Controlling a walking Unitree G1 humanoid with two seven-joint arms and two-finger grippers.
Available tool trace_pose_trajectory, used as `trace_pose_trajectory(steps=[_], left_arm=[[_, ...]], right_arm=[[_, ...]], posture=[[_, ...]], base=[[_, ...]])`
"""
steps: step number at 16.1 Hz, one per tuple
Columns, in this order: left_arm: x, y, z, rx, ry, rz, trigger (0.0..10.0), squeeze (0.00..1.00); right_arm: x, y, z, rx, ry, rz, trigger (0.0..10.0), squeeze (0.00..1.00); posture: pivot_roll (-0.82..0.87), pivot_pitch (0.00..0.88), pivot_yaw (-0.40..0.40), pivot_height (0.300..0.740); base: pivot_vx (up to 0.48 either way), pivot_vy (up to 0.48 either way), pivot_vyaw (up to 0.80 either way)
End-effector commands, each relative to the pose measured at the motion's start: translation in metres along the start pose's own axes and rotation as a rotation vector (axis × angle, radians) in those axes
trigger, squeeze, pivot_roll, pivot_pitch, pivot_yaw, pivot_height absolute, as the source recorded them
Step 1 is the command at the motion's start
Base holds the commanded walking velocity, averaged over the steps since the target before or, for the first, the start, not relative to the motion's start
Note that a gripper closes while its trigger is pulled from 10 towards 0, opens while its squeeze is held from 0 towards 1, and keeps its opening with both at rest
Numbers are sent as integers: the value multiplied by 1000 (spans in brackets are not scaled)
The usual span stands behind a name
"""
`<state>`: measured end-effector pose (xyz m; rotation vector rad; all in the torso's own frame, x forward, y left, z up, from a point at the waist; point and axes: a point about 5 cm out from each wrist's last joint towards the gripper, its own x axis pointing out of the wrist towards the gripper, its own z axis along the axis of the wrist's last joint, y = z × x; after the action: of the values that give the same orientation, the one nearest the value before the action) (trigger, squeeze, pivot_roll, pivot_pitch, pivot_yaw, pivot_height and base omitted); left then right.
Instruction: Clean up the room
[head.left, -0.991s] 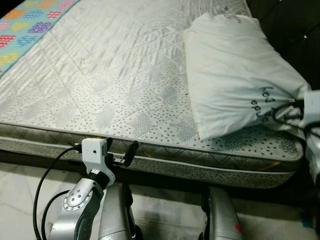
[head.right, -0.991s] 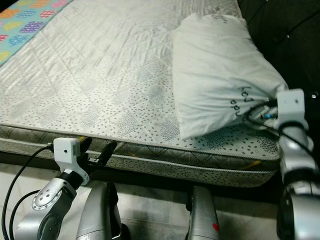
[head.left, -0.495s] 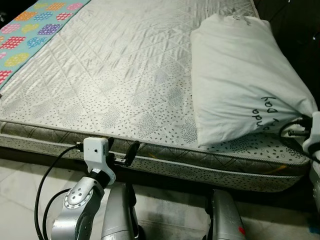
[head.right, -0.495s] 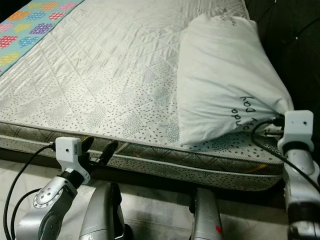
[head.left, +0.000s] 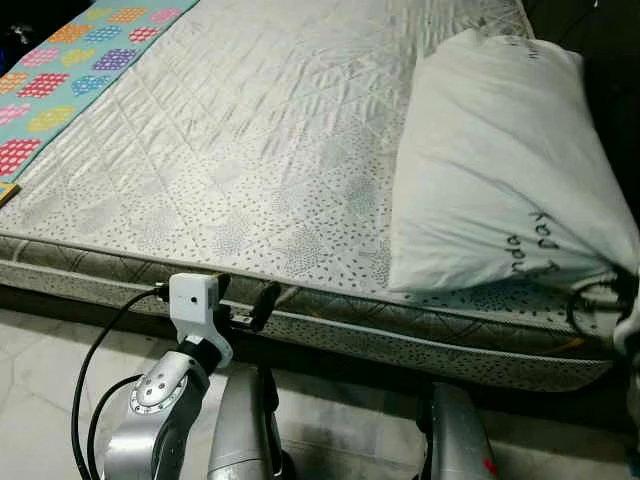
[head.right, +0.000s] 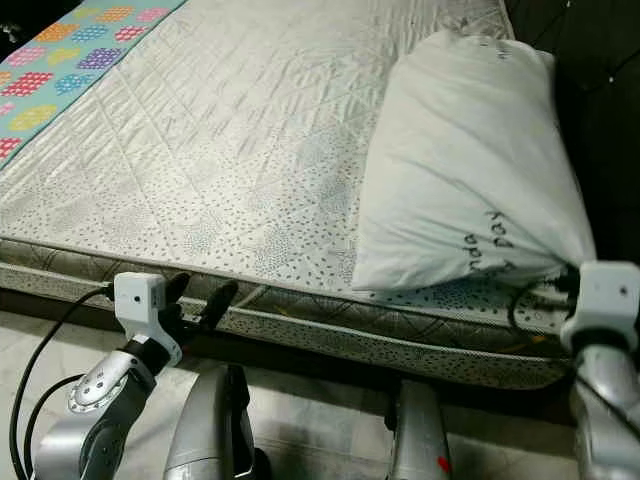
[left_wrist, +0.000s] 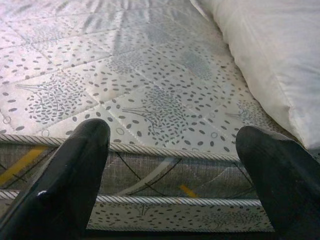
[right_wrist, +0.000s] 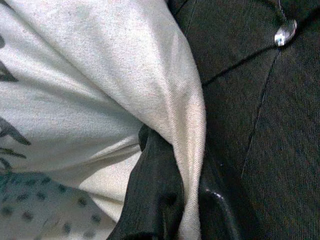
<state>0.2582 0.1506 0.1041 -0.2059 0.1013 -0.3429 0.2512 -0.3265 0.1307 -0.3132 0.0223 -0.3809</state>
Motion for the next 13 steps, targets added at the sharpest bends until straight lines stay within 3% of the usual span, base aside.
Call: trace_pose_trajectory(steps=[1, 4, 6, 9, 10, 11, 13], left_arm=[[0, 3, -1, 15, 8, -3, 10000, 0], [2, 2, 0, 17, 7, -10, 10000, 0], [4, 2, 0, 18, 2, -8, 10000, 0], [4, 1, -1, 15, -5, 2, 10000, 0], [4, 2, -2, 14, -7, 8, 10000, 0], [3, 3, -1, 15, -11, 14, 10000, 0], [4, 5, -1, 17, -14, 21, 10000, 0]], right_arm=[[-11, -14, -7, 19, 42, -89, 0, 0], [-15, -6, -7, 30, 65, -70, 0, 0], [-7, 10, 1, 7, 55, -6, 10000, 0], [5, 39, 16, 19, 6, 96, 10000, 0], [8, 47, 18, 47, 5, 111, 10000, 204], [9, 53, 20, 72, 1, 129, 10000, 1000], [11, 61, 22, 83, -4, 146, 10000, 1000]], posture=[[-154, 96, 99, 531], [-156, 90, 102, 531], [-156, 80, 95, 531], [-144, 56, 75, 531], [-141, 51, 72, 531], [-137, 45, 68, 531], [-136, 31, 62, 531]], base=[[0, 0, 0], [0, 0, 0], [0, 0, 0], [0, 0, 0], [0, 0, 0], [0, 0, 0], [0, 0, 0]])
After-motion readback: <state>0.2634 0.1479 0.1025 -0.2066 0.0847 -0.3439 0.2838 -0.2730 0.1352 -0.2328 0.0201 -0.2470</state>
